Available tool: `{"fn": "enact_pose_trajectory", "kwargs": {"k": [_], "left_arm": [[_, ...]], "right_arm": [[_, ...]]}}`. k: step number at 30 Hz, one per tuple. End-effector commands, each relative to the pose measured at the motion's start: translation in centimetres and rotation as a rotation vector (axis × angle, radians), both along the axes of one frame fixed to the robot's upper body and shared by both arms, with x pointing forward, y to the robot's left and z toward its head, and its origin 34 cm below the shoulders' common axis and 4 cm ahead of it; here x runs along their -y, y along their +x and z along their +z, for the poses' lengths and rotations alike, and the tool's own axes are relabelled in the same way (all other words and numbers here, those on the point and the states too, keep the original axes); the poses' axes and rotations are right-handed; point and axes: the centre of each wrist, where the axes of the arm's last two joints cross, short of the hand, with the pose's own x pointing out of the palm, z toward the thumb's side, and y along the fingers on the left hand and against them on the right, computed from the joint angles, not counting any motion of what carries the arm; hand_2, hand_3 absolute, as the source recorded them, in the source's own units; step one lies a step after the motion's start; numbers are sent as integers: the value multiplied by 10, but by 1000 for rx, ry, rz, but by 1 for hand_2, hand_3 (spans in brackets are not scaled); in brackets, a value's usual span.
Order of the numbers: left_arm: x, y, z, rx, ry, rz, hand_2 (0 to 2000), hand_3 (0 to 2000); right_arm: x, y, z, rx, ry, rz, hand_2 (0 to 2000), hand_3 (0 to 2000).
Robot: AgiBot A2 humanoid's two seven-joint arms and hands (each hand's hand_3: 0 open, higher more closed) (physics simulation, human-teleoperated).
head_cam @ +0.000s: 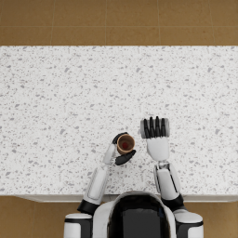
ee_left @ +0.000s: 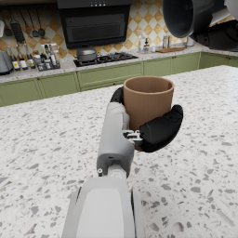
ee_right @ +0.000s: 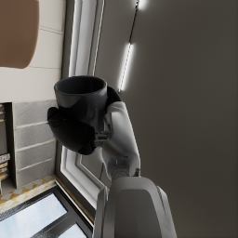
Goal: Pick up two cups and pour the berry on the right into the cup on the left
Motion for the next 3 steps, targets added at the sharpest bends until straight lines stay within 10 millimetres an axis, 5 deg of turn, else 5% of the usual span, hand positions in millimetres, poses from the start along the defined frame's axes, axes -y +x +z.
{"fn": "enact_pose_trajectory", "kwargs": {"k": [1, 3], "left_arm": [[0, 0, 0, 0, 0, 0, 2000, 1280], [0, 0, 0, 0, 0, -1, 2000, 1280]], "right_arm": [[0, 0, 0, 0, 0, 0, 2000, 1280], [0, 0, 0, 0, 0, 0, 2000, 1280]]}}
